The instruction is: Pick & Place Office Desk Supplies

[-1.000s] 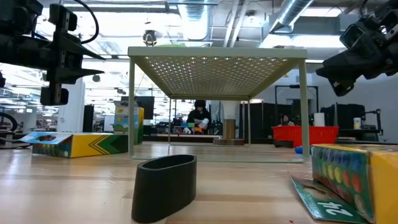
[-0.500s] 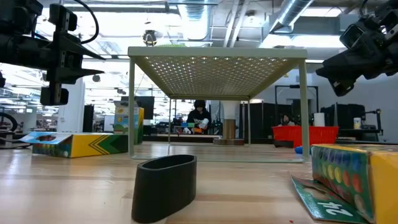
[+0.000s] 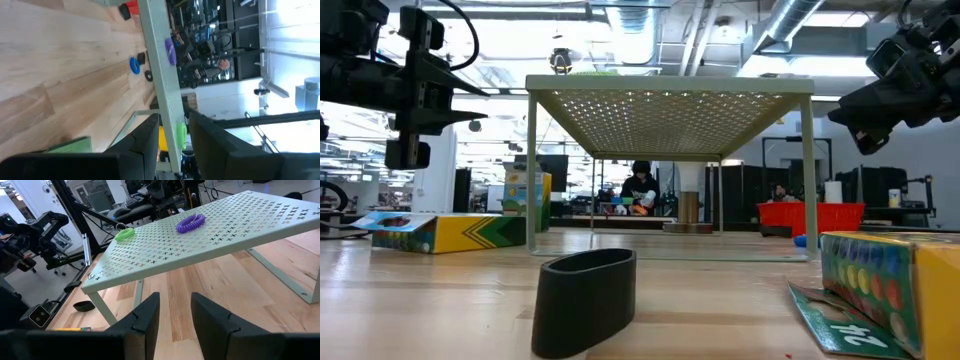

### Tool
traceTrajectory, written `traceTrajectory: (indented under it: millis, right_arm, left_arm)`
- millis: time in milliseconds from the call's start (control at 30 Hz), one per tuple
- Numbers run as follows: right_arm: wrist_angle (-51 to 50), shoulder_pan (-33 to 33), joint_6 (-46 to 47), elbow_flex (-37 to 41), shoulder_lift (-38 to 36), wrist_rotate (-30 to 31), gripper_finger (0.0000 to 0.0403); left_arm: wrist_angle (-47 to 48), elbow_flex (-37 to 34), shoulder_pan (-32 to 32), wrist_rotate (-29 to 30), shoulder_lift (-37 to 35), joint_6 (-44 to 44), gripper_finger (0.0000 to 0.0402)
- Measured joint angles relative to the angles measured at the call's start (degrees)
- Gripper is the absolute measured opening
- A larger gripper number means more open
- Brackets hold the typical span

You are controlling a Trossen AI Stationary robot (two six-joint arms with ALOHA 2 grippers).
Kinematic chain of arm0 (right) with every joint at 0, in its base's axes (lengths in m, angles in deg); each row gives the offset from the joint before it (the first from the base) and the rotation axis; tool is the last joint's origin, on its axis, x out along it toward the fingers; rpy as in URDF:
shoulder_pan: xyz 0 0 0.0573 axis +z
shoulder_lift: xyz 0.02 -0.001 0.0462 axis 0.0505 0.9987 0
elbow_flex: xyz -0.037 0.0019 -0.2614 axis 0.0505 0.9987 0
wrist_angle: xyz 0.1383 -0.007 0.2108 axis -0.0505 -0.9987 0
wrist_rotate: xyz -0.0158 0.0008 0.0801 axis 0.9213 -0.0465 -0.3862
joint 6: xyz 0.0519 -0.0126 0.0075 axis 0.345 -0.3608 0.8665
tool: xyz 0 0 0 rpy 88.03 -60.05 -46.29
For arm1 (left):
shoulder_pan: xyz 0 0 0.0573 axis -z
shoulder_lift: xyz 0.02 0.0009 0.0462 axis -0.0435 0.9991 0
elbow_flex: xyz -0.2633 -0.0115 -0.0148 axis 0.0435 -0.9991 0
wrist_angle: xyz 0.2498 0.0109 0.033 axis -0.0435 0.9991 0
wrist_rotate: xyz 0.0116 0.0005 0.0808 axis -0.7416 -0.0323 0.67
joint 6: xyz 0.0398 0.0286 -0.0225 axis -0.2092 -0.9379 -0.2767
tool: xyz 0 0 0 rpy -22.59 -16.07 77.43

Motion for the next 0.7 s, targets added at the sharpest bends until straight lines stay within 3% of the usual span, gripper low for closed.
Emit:
traceTrajectory:
  millis: [300,433,700]
  right_arm:
    - [-0.01,0.00,0.00,0.00,-0.01,0.00,0.0109]
    - [-0.01,-0.01,0.00,0.01,-0.01,0.00,0.0109]
    - [0.06,-0.02,-3.43,0.02,0.01,0.00,0.0109]
  left_arm:
    - [-0.23,0.01,-0.01,11.35,0.10,-2.36,0.0104]
    - [-0.36,0.01,0.01,12.13,1.31,-2.63,0.0104]
    - [-17.26,0.01,0.01,12.44,5.13,-3.99,0.0104]
